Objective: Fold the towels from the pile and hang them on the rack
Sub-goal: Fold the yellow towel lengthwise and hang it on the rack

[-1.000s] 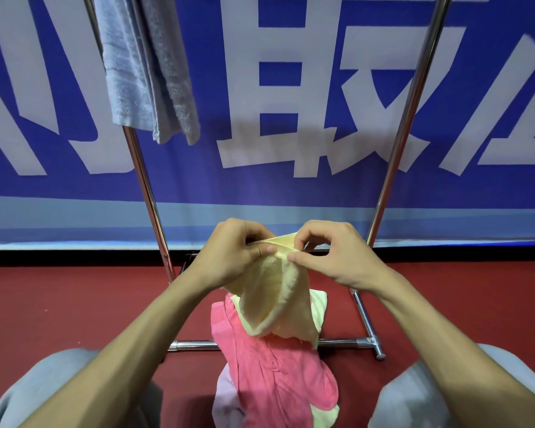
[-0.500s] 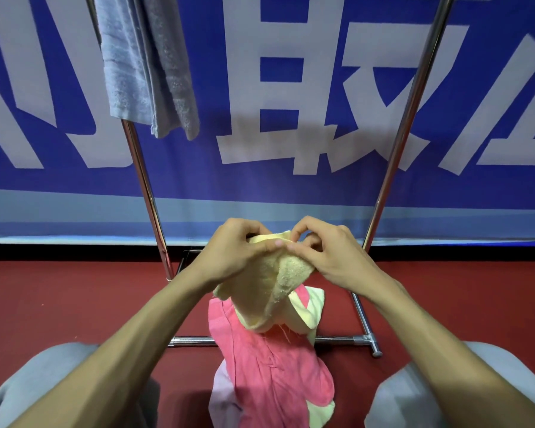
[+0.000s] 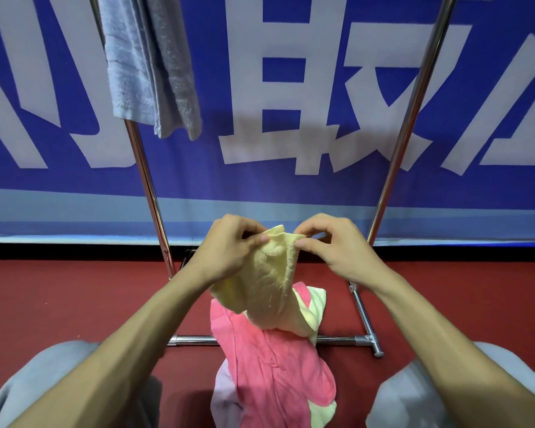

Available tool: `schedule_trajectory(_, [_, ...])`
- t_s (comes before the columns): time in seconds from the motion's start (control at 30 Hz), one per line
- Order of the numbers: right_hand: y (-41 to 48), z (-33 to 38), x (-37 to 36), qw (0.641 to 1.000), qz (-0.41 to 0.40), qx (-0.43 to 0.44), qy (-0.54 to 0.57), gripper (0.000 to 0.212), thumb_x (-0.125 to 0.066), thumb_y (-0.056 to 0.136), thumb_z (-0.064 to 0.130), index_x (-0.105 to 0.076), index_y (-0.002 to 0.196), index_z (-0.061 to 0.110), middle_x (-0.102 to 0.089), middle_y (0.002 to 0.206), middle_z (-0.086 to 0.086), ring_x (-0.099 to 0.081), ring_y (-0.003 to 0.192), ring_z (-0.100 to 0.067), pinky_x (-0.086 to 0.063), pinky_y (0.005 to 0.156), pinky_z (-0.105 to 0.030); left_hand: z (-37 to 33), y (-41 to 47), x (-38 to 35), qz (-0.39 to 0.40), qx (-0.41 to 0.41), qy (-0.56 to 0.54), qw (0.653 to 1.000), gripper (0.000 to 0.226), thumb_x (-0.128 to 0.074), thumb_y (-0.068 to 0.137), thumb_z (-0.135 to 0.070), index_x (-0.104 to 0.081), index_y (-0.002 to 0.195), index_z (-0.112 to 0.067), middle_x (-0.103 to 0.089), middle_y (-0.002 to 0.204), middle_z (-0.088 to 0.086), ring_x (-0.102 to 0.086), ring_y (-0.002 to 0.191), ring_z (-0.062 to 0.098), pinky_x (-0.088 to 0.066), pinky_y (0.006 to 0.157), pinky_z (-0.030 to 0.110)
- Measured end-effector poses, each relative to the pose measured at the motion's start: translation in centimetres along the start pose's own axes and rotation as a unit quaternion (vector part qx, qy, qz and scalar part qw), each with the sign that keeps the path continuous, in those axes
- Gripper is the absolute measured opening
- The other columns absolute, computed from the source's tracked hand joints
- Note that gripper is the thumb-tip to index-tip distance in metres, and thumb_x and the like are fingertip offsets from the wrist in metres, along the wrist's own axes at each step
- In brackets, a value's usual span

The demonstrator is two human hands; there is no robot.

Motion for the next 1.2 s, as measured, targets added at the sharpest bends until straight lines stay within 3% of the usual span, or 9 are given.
schedule_trajectory(0.13, [0.0,0.6,-1.1,0.999,0.006,0.006,0.039,0.021,-0.072,0.081,0.009,-0.071,0.078,0.029,-0.069,0.107,0.008,-0.065,0.098,-0.005,-0.052,0.091,-0.034,-0.3,-0.1,-0.5,0.018,-0.008,-0.045,0.999,0.015,-0.062,0.090,-0.012,-0.068,0.100,-0.023,-0.072,0.080,-0.003,-0.064,0.075,0.011,-0.048,0.071,0.025])
schedule_trajectory(0.3, [-0.2,0.5,-1.4,0.998,-0.006,-0.009,0.067,0.023,-0.075,0.078,0.007,-0.073,0.078,0.030,-0.075,0.091,0.004,-0.070,0.090,-0.010,-0.055,0.088,-0.035,0.1,-0.2,-0.9,0.040,0.011,-0.114,0.993,0.027,-0.063,0.089,-0.007,-0.047,0.105,-0.023,-0.068,0.075,-0.002,-0.059,0.069,0.018,-0.048,0.069,0.036])
schedule_trajectory(0.47, [-0.2,0.5,-0.6,0.995,-0.035,-0.017,0.092,0.018,-0.077,0.073,0.001,-0.073,0.077,0.018,-0.074,0.077,-0.002,-0.070,0.077,-0.015,-0.057,0.079,-0.032,0.0,-0.1,-1.3,0.063,-0.009,-0.132,0.989,0.032,-0.060,0.090,-0.004,-0.047,0.111,-0.024,-0.069,0.078,-0.004,-0.063,0.074,0.017,-0.051,0.074,0.037])
schedule_trajectory(0.6, [0.0,0.1,0.3,0.992,-0.056,-0.043,0.106,0.026,-0.082,0.065,-0.003,-0.070,0.081,0.013,-0.072,0.075,-0.001,-0.069,0.073,-0.011,-0.056,0.077,-0.028,-0.5,0.0,-1.7,0.067,-0.058,-0.076,0.993,0.032,-0.066,0.088,-0.015,-0.052,0.116,-0.021,-0.065,0.076,-0.011,-0.057,0.068,0.002,-0.045,0.070,0.018])
schedule_trajectory(0.7, [0.0,-0.5,0.8,0.988,-0.069,-0.067,0.122,0.024,-0.082,0.065,-0.003,-0.072,0.081,0.011,-0.073,0.074,-0.004,-0.069,0.074,-0.014,-0.058,0.079,-0.033,-0.4,-0.1,-1.9,0.066,-0.080,0.021,0.994,0.035,-0.070,0.085,-0.024,-0.054,0.116,-0.023,-0.060,0.089,-0.014,-0.052,0.069,-0.005,-0.039,0.066,0.011])
schedule_trajectory(0.8, [0.0,-0.8,1.7,0.986,-0.089,-0.072,0.119,0.021,-0.081,0.068,-0.002,-0.073,0.080,0.012,-0.073,0.073,-0.001,-0.068,0.073,-0.012,-0.057,0.079,-0.034,0.4,0.0,-1.9,0.064,-0.079,0.087,0.991,0.030,-0.071,0.082,-0.020,-0.056,0.109,-0.020,-0.057,0.092,-0.008,-0.048,0.072,0.000,-0.037,0.064,0.012])
schedule_trajectory(0.9, [0.0,-1.3,3.3,0.983,-0.123,-0.079,0.111,0.020,-0.080,0.068,-0.002,-0.073,0.079,0.013,-0.072,0.072,-0.003,-0.068,0.073,-0.015,-0.057,0.078,-0.032,1.3,0.2,-1.3,0.059,-0.048,0.146,0.986,0.009,-0.066,0.085,-0.024,-0.059,0.089,-0.020,-0.059,0.075,-0.008,-0.052,0.069,0.011,-0.039,0.060,0.021])
schedule_trajectory(1.0, [0.0,-2.1,4.4,0.977,-0.155,-0.089,0.115,0.020,-0.078,0.069,-0.005,-0.073,0.079,0.012,-0.071,0.075,-0.005,-0.067,0.075,-0.017,-0.059,0.077,-0.033,2.2,0.3,-0.9,0.059,-0.009,0.179,0.982,0.013,-0.063,0.087,-0.033,-0.062,0.083,-0.021,-0.057,0.065,-0.012,-0.053,0.064,0.008,-0.040,0.059,0.028])
schedule_trajectory(1.2, [-0.1,-2.8,5.0,0.968,-0.193,-0.100,0.122,0.019,-0.077,0.072,-0.004,-0.073,0.080,0.013,-0.069,0.076,-0.005,-0.066,0.076,-0.017,-0.059,0.077,-0.035,1.7,0.6,-0.8,0.040,0.045,0.084,0.995,0.016,-0.044,0.090,-0.011,-0.059,0.090,-0.015,-0.062,0.079,-0.005,-0.055,0.079,0.016,-0.041,0.063,0.025])
Point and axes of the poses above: each hand's wrist, its own y-axis towards the middle knuckle, its own x-axis out of the back of the hand, z = x × y, the point moved 8 cm from there along y, towards the middle knuckle
